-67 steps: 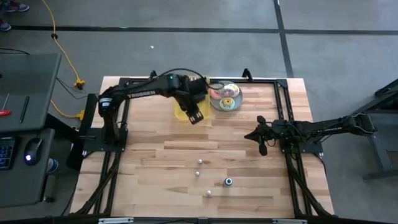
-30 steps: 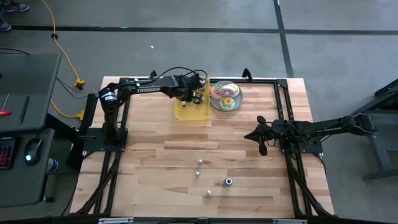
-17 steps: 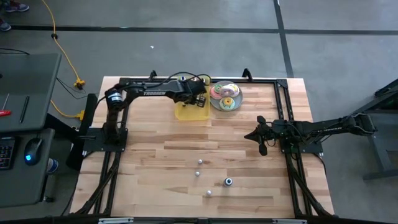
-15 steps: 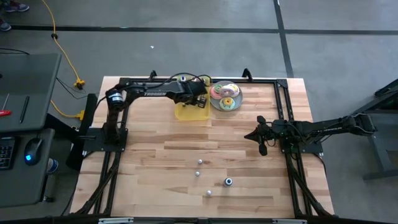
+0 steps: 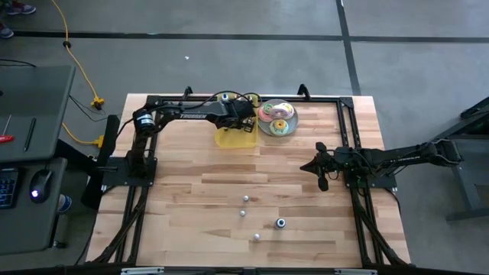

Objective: Pick & Place food coloring
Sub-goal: Put the small brown food coloring bottle into the bin, then put the small orange food coloring bottle into the bin

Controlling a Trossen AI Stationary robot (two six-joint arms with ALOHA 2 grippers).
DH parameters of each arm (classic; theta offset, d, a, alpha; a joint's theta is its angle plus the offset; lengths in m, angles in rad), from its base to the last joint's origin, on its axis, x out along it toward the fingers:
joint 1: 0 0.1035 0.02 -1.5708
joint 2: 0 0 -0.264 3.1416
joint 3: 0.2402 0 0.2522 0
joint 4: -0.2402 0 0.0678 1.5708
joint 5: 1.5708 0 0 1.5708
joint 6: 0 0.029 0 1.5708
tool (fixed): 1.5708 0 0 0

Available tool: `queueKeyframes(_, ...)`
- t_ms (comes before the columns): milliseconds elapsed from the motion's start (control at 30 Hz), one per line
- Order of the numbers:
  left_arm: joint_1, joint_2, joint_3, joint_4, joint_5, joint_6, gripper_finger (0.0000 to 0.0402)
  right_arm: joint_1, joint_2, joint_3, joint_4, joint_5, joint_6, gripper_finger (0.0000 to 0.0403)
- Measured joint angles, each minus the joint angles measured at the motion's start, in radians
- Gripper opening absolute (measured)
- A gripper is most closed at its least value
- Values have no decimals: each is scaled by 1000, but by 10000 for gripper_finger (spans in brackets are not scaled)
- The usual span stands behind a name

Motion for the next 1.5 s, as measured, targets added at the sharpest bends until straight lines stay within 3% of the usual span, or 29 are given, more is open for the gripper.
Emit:
queueKeyframes(500,-7,24,0,3,36,25,42,0,0,0,0,0,0,0)
queueKeyframes(933,-7,24,0,-6,59,40,106,0,0,0,0,0,0,0)
queueKeyframes(1500,-7,-34,0,7,59,96,109,0,0,0,1,0,0,0)
